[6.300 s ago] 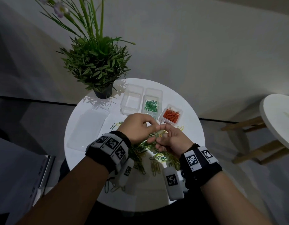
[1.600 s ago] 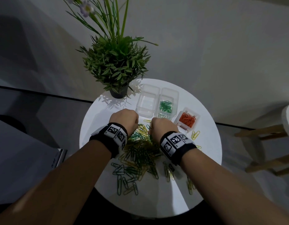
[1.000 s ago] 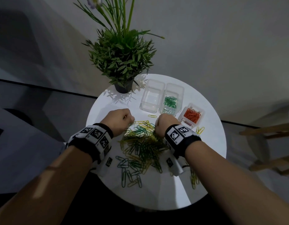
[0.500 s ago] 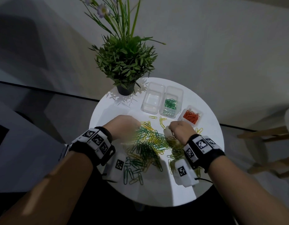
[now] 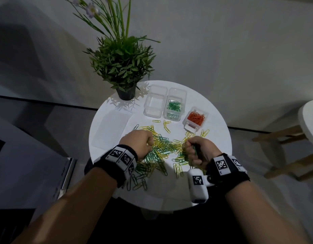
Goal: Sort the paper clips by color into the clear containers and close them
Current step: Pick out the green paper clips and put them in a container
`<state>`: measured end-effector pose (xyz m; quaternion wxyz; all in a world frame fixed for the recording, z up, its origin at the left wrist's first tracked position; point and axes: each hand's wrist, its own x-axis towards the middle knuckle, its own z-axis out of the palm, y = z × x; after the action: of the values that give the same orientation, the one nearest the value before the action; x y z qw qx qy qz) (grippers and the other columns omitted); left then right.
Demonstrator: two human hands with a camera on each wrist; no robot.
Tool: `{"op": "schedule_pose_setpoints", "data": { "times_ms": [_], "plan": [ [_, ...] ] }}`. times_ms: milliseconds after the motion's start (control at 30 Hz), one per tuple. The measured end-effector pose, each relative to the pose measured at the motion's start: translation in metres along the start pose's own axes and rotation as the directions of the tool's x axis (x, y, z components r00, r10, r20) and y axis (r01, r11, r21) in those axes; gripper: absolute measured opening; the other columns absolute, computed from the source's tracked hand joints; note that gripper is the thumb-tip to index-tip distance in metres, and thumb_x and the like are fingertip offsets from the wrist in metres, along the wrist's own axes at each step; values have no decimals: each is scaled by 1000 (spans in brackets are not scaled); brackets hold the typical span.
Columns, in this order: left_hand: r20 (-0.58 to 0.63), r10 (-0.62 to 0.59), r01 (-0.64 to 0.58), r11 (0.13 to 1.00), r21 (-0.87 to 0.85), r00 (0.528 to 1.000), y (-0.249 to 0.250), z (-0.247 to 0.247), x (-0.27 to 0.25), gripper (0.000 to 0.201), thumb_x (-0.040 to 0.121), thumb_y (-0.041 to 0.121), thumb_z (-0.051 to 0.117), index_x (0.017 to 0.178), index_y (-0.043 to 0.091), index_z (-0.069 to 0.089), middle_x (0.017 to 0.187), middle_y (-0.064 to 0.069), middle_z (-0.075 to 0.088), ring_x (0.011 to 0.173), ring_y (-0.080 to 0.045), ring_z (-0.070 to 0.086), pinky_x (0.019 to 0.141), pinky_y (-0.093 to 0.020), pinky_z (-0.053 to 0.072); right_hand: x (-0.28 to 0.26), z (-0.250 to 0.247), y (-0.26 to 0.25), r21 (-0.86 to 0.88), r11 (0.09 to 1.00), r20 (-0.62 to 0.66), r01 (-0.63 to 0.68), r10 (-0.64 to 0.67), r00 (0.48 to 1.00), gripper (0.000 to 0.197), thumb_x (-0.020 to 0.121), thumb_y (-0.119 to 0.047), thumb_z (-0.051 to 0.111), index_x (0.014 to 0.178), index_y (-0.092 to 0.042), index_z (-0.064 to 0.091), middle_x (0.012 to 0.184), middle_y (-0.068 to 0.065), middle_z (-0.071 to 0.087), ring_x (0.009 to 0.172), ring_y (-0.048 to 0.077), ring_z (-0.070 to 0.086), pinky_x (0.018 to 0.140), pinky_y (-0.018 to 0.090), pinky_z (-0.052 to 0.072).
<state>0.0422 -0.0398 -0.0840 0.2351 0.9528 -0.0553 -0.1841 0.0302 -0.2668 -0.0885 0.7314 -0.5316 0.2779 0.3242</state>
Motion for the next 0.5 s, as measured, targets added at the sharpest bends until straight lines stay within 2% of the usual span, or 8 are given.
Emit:
{"op": "schedule_pose_setpoints", "data": {
  "times_ms": [100,200,267,367,500],
  "plan": [
    [-55,-91,95,994,58,994,-8,-7,0,20,79,38,69,73,20,63,78,7,67,84,-16,63,68,-27,45,-2,-1,-1,-1,1000,32,-12,12,999,35,100,-25,34,68,-14,42,50,-3,30,35,8,26,32,9,16],
    [-2,-135,135,985,110,991,-7,-5,-6,45,70,61,70,67,17,63,70,4,64,76,-16,62,64,-27,47,-2,0,4,13,1000,64,29,-29,998,28,101,-20,34,79,-10,48,61,1,39,36,8,31,33,9,18],
    [11,-137,132,974,184,991,-5,1,-7,54,64,68,69,65,15,59,68,3,60,74,-17,61,62,-28,47,2,2,9,-31,998,72,58,-56,996,24,100,-17,36,83,-9,51,64,3,41,37,7,30,34,10,18],
    [12,-122,115,963,246,992,-3,9,-4,47,63,63,71,69,18,55,73,3,58,80,-20,60,61,-27,43,7,8,16,-182,978,26,101,-98,995,28,101,-21,39,82,-10,56,61,2,43,38,7,27,36,12,16],
    [30,-125,118,978,173,992,-3,10,0,23,65,39,68,71,16,66,73,1,66,78,-20,64,63,-27,51,-5,19,14,-358,924,-38,131,-155,987,32,97,-32,51,75,-12,61,56,0,43,39,9,29,39,17,19]
  ]
}}
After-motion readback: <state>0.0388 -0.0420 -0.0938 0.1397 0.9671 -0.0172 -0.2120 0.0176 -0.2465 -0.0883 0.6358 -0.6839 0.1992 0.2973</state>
